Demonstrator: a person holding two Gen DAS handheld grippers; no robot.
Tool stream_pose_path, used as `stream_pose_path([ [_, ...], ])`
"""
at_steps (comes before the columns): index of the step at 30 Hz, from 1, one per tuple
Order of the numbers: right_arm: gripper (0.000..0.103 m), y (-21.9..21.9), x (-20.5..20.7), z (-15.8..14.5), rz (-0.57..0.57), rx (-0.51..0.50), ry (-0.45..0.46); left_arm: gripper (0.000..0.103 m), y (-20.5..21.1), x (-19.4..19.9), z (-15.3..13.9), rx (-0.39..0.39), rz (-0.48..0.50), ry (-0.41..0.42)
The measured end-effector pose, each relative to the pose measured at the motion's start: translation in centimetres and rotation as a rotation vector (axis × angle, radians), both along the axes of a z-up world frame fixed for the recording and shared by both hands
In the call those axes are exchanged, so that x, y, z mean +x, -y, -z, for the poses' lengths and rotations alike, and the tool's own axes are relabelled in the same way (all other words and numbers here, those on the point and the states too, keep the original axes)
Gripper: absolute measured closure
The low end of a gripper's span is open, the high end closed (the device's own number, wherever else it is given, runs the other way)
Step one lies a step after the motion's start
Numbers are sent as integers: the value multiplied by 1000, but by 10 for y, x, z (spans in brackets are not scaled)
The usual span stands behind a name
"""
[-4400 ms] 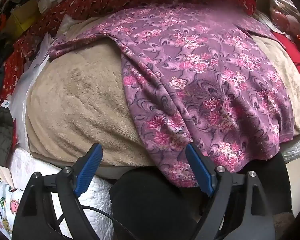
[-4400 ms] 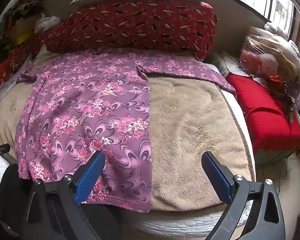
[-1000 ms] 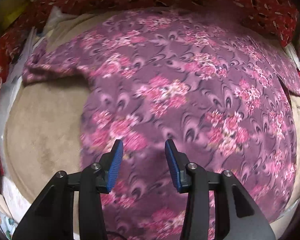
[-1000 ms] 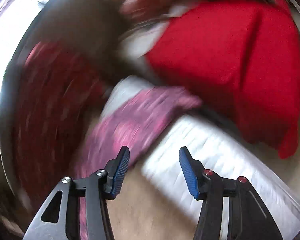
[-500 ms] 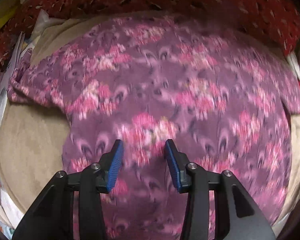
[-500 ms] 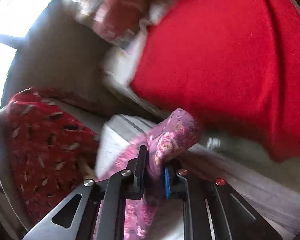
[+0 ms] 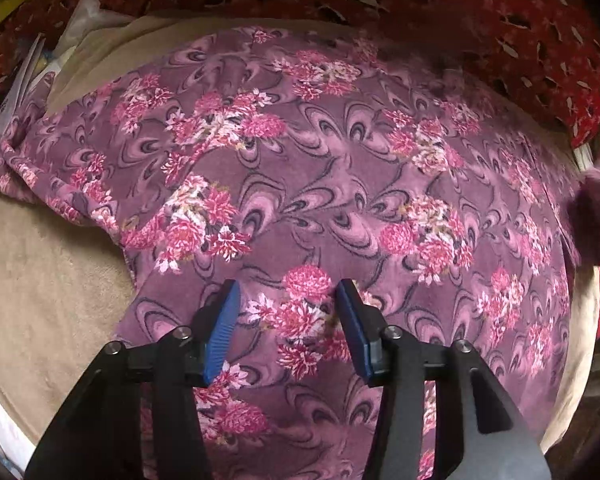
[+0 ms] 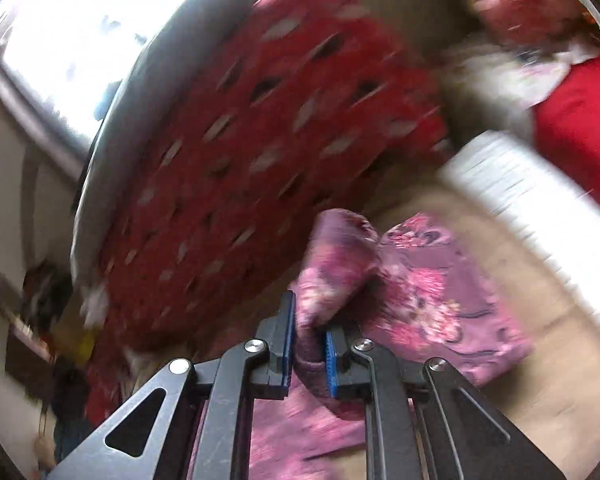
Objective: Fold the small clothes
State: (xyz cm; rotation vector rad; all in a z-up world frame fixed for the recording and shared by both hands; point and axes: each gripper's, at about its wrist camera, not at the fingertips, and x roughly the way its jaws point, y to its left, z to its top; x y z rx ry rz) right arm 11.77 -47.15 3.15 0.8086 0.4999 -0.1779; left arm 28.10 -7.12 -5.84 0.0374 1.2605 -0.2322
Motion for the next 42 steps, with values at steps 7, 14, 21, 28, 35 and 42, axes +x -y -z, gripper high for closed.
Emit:
stream_pose_path([
  [7,91,-109,49,9,-184,2,-35,55,-28,-8,-5,-57,21,-16],
  [14,86,-207,96,11,-347,-35,-58,55,-72,-5,-23,-118,11,-2],
  [21,67,-250,116,70,-452,86,-279,54,-81,-7,-39,-164,47,2],
  [28,52,-194,39,36,-349,34,-162,48,-27,13,-27,-254,81,-120],
  [35,52,-120,-23,42,-205,87,-148,74,21,34,-20,-259,-28,-93],
  [42,52,-64,-53,48,-40,102,-118,95,8,24,-65,-204,-76,66],
])
